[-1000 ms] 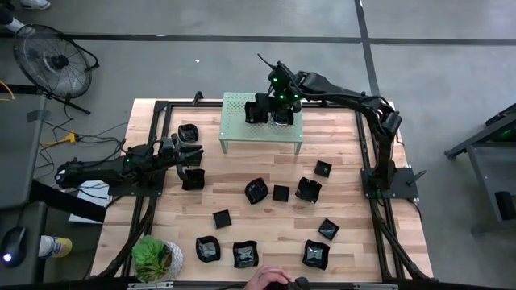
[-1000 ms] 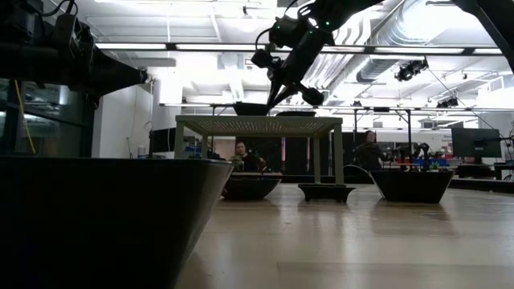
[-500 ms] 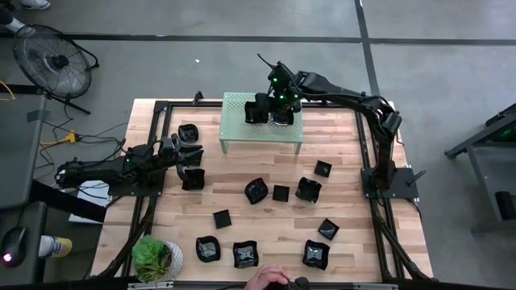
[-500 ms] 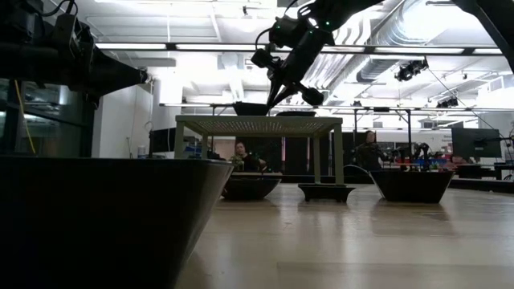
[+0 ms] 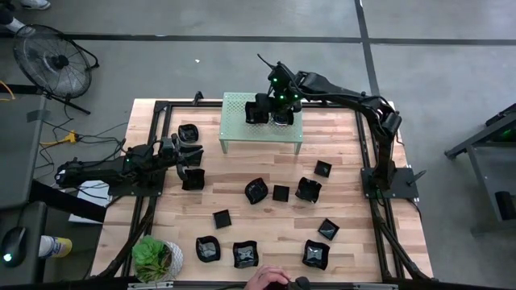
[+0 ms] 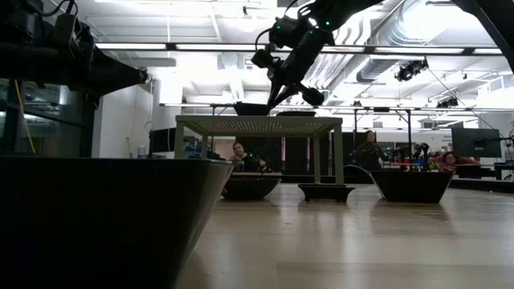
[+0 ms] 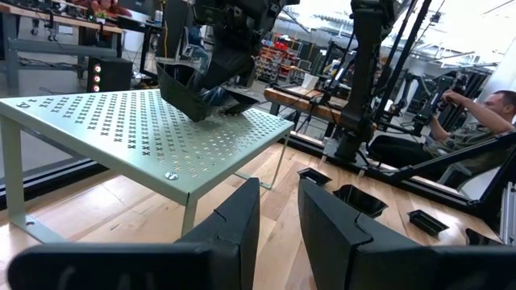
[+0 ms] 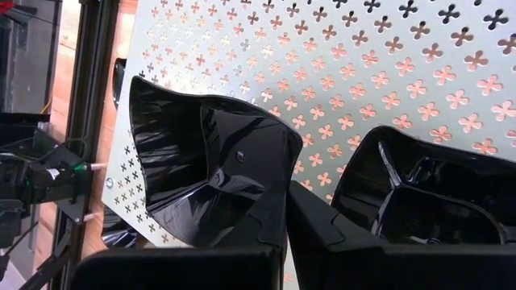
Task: Pick & Place Mini shaped plates
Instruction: Put the wave square shaped plate on the shelf, then put the square shaped plate on the shelf
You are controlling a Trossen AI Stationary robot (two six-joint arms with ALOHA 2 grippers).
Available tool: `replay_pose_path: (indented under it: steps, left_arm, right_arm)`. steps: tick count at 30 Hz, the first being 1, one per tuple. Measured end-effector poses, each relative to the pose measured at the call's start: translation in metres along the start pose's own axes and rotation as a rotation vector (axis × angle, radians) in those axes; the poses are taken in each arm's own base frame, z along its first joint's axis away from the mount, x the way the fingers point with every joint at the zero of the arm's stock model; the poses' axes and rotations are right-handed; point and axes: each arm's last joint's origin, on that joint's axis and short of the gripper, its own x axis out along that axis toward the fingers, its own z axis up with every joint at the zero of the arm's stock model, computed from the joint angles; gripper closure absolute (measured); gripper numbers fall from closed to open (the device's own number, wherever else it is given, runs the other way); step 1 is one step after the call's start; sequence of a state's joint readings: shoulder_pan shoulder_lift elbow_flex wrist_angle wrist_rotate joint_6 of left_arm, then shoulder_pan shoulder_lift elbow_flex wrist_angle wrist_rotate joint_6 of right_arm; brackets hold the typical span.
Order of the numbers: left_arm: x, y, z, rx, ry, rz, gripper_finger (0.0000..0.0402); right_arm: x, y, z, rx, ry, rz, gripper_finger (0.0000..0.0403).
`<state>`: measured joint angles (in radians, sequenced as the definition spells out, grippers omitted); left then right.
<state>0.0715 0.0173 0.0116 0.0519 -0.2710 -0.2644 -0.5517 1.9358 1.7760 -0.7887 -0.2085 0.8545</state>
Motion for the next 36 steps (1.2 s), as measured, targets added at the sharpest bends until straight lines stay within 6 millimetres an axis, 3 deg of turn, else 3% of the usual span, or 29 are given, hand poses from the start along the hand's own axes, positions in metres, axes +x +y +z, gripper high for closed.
replay_pose_path:
  steps: [12,19,27,36]
  left_arm:
    - [0.0,0.0,0.0,0.0,0.0,0.0,0.0316]
    - [0.0,0.0,0.0,0.0,0.0,0.0,0.0316]
    - [0.0,0.0,0.0,0.0,0.0,0.0,0.0316]
    - [0.0,0.0,0.0,0.0,0.0,0.001,0.0316]
  right_arm:
    - [0.0,0.0,0.0,-0.025,-0.001,0.0,0.0298]
    - [-0.005,0.0,0.001,-0.075,-0.009,0.004,0.0266]
    - [-0.033,0.005,-0.005,-0.182,-0.025,0.014,0.0256]
    - [-0.074,0.0,-0.042,-0.292,0.032,-0.245,0.0262]
